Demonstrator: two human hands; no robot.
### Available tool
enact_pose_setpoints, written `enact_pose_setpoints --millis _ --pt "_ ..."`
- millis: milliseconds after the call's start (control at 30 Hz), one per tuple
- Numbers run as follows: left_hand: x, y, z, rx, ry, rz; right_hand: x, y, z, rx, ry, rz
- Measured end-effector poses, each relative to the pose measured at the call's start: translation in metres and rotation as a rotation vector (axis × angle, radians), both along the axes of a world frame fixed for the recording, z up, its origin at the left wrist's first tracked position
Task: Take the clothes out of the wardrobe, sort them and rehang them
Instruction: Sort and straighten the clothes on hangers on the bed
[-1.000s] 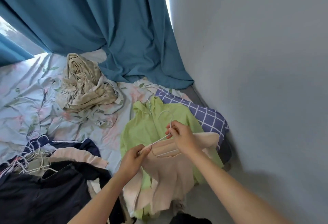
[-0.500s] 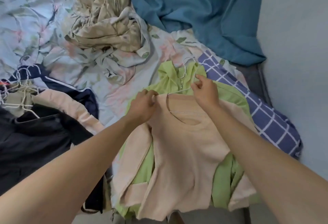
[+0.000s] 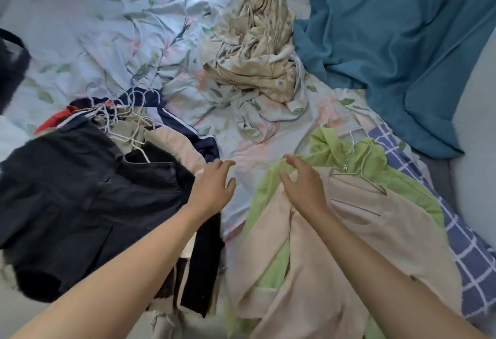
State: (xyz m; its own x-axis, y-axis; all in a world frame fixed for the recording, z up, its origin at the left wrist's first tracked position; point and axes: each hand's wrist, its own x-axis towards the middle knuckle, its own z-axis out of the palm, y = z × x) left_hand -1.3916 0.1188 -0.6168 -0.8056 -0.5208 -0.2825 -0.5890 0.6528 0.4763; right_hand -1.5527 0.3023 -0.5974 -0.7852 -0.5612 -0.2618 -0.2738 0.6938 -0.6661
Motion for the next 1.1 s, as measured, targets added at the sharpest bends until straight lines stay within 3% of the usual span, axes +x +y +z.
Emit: enact_pose_setpoints --millis 267,400,667,867,1100 --pt "0.203 -0.144 -0.019 -0.08 -0.065 0.181 0.177 -0.175 -0.049 0.016 -0.068 0.281" --pt "0.276 -0.231 -0.02 -0.185 -0.024 0.141 0.229 -0.255 -0.07 -0.005 -0.014 0.256" --pt "0.254 -0.379 -0.016 -0.288 0.045 0.107 0.234 -0.312 -0.094 0.333 0.093 0.209" --pt "0.215 -0.411 -0.027 -0.178 -0.19 0.088 0.232 -0.339 -0.098 0.331 0.033 0.158" --pt "0.22 -0.406 -0.021 -0.234 -0.088 0.017 0.235 -0.319 -0.08 -0.067 -0.126 -0.029"
